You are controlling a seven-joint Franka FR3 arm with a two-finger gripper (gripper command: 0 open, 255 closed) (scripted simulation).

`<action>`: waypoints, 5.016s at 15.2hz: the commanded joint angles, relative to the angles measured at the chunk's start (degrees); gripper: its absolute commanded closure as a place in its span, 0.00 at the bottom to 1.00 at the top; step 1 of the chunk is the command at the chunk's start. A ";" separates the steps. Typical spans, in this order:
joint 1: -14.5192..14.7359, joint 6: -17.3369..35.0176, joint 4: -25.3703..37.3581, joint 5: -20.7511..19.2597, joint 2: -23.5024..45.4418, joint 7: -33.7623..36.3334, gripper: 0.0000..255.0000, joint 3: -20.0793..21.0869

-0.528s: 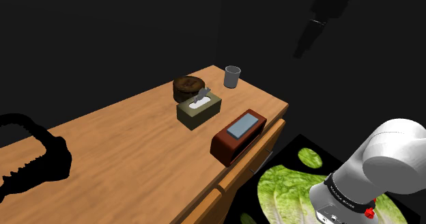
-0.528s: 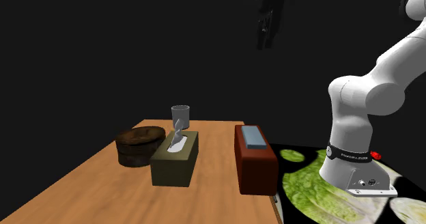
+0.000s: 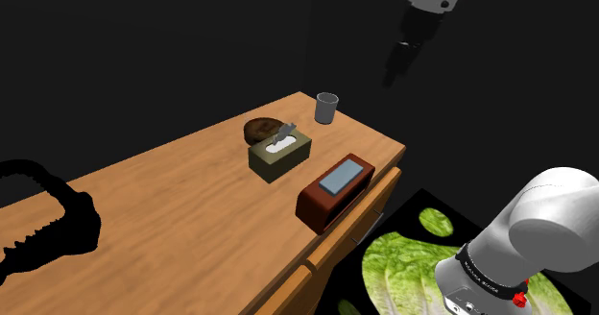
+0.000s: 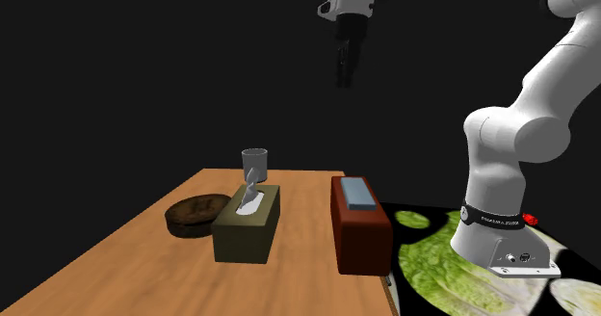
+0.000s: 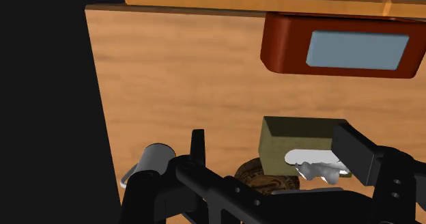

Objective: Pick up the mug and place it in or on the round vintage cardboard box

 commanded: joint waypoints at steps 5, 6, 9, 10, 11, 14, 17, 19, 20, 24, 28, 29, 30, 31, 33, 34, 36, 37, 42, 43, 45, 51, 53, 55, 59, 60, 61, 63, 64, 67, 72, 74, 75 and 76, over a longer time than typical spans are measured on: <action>-0.97 7.64 3.07 -1.13 11.58 -0.40 0.00 -0.65; -1.12 8.74 3.87 -1.30 13.63 -0.43 0.00 -0.75; -1.53 11.71 6.69 -1.81 19.89 -0.49 0.00 -1.04; -1.66 12.59 7.78 -1.97 22.01 -0.51 0.00 -1.13; -1.79 13.40 8.94 -2.12 24.14 -0.52 0.00 -1.23; -2.15 15.48 12.85 -2.56 30.59 -0.56 0.00 -1.51; -2.47 16.99 17.44 -2.94 37.14 -0.61 0.00 -1.82; -2.67 17.66 20.89 -3.15 41.56 -0.66 0.00 -2.03; -2.77 17.90 22.73 -3.24 43.79 -0.69 0.00 -2.14; -3.15 18.13 31.03 -3.49 52.92 -0.85 0.00 -2.55; -3.43 18.32 36.56 -3.59 58.99 -0.99 0.00 -2.79; -3.45 18.96 36.21 -3.60 59.28 -0.98 0.00 -2.80; -3.48 19.60 35.85 -3.62 59.57 -0.97 0.00 -2.81; -3.50 20.22 35.57 -3.63 59.89 -0.96 0.00 -2.82; -3.55 21.47 34.95 -3.65 60.53 -0.94 0.00 -2.85; -3.57 22.09 34.68 -3.67 60.87 -0.93 0.00 -2.86; -3.59 22.43 34.55 -3.67 61.09 -0.92 0.00 -2.87; -3.59 22.43 34.55 -3.67 61.09 -0.92 0.00 -2.87; -3.59 22.42 34.55 -3.67 61.09 -0.92 0.00 -2.87; -3.59 22.42 34.55 -3.67 61.09 -0.92 1.00 -2.87; -3.59 22.42 34.55 -3.67 61.09 -0.92 1.00 -2.87; -3.58 22.42 34.56 -3.67 61.09 -0.92 1.00 -2.87; -3.58 21.80 34.86 -3.65 60.77 -0.97 1.00 -2.86; -3.58 20.54 35.50 -3.62 60.15 -1.05 1.00 -2.85; -3.58 17.94 37.02 -3.55 59.06 -1.21 1.00 -2.83; -3.57 17.28 37.43 -3.53 58.81 -1.26 1.00 -2.83; -3.57 16.62 37.85 -3.52 58.57 -1.30 1.00 -2.82; -3.57 15.28 38.75 -3.48 58.13 -1.38 1.00 -2.82; -3.56 14.60 39.23 -3.47 57.92 -1.42 1.00 -2.81; -3.56 12.55 40.74 -3.42 57.38 -1.55 1.00 -2.80; -3.54 9.01 43.60 -3.35 56.70 -1.75 1.00 -2.79; -3.53 7.56 44.88 -3.33 56.52 -1.84 1.00 -2.79; -3.53 6.82 45.54 -3.31 56.45 -1.88 1.00 -2.78; -3.53 6.08 46.23 -3.30 56.39 -1.92 1.00 -2.78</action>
